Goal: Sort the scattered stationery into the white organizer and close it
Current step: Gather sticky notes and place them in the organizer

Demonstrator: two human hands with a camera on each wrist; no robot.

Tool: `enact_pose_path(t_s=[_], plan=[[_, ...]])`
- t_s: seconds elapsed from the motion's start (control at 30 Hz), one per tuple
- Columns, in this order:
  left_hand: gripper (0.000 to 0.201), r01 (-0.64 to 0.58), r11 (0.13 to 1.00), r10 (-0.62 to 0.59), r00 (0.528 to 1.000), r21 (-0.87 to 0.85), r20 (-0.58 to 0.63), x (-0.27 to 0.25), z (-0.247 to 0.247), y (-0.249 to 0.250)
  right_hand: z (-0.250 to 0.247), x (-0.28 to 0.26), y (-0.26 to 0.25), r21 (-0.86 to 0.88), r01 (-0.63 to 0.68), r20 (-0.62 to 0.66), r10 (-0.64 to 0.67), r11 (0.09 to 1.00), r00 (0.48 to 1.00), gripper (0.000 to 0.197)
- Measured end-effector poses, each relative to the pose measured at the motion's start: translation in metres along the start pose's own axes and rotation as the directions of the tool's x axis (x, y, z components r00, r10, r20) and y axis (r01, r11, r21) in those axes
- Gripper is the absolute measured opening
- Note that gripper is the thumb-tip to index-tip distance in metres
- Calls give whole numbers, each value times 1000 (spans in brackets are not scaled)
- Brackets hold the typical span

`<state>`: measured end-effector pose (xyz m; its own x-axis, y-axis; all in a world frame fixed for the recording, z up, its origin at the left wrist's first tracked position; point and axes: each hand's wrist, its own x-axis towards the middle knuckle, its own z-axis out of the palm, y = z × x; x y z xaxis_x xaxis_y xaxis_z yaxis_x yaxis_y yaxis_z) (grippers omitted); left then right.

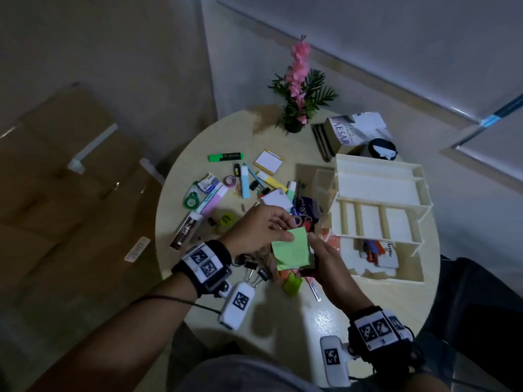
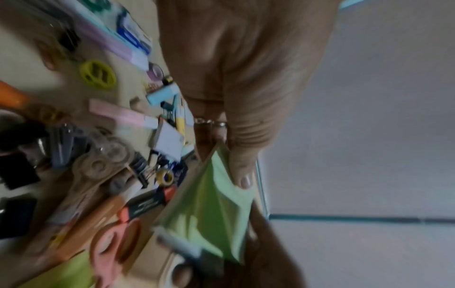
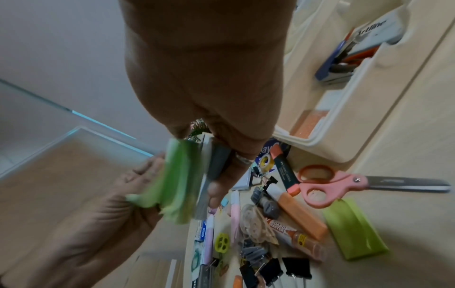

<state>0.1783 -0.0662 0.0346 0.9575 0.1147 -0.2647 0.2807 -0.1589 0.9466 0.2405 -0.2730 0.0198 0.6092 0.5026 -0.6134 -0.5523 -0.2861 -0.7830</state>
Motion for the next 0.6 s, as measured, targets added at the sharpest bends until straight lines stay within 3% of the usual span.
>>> enact_pose_path(t_s=[0.13,0.3,0.4,0.6], plan=[[15,-16,986,30,996,168,-80,9,48,1,-28,-12,8,-51,72,69,-68,996,995,28],[31,-45,937,84,992,345,-97,21,98,-10,-68,-18,21,-30,122,19,-121,992,992,22],[53,44,914,-41,999,404,-18,25,119,-21,-91,-11,30,6,63,-63,-62,998,996,24],[50,161,839,-178,984,520,-17,32,143,-28,-131,28,33,-77,-28,-280,5,997,960,16]])
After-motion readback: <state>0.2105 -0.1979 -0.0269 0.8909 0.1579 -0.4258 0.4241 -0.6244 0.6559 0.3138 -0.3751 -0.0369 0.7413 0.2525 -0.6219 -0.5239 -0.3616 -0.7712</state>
